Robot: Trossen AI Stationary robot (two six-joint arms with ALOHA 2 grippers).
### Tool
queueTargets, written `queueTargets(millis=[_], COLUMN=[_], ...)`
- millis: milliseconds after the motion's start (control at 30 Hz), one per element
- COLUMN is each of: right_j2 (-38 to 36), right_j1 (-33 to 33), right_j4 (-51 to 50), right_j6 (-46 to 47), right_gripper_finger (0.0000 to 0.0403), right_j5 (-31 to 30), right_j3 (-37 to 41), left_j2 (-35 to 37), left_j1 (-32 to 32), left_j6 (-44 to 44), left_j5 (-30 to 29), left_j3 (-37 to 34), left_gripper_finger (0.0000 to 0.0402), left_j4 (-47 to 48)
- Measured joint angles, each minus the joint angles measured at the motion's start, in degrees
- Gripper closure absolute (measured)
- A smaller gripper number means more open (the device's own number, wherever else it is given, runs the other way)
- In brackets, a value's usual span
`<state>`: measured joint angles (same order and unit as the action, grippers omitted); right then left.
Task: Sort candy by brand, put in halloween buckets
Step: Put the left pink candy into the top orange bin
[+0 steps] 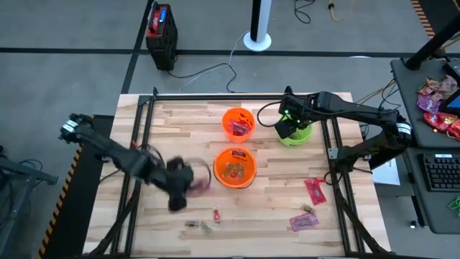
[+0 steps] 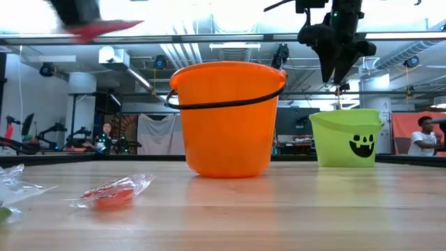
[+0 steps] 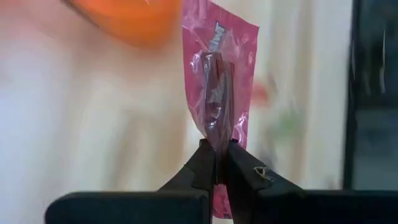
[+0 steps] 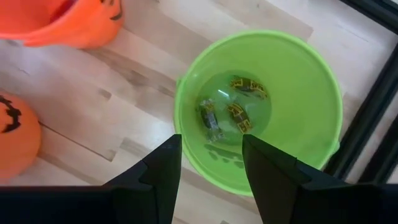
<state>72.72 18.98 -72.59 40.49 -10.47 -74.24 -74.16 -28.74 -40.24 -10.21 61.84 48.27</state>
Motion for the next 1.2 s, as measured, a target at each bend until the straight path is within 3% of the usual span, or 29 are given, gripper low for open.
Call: queueTargets(millis=[133,233,367,500,633,700,967,1200], right_j2=[-0.65,-1.13,-1.81,-3.96,-7.18,-8.98,-13.56,-10.10], right_j1=[-0.11,-0.13,-0.24,-0.70,-4.14,-7.23,-25.46,-46.22], right_j4=[1.94,3.29,3.32,-0.44,-2.39,-2.39,-2.18,-4.25], right_j6=[-0.07,-0.54,-0.62,1.18,5.16,7.41,18.75,13.61], right_gripper_finger=[0.0241,0.0241,0.0241,0.0241,0.0241,0.0241,0.0241,0.0241], right_j5=[-0.01,0.01,1.02,12.23,25.12,28.73,30.70,28.63], right_j3=[0.00,0.00,0.00,-0.20,-0.65,-1.15,-3.96,-2.69], left_j2=[3.67,3.20,-1.79,-9.43,-17.07,-21.02,-34.26,-39.52], left_j1=[10.56,22.33,39.18,49.76,51.72,51.68,52.15,52.03], left_j6=[10.01,23.22,35.92,40.78,45.90,48.26,53.73,55.77], left_j5=[-10.55,-11.00,-0.08,10.31,12.97,13.96,13.97,17.08], left_j3=[4.50,7.18,9.77,13.06,18.08,21.89,37.39,43.59], left_gripper_finger=[0.0399,0.0399,0.0399,0.0400,0.0400,0.0400,0.0385,0.0353], left_j4=[-1.04,-6.38,-14.45,-15.46,-15.09,-12.97,6.78,11.70])
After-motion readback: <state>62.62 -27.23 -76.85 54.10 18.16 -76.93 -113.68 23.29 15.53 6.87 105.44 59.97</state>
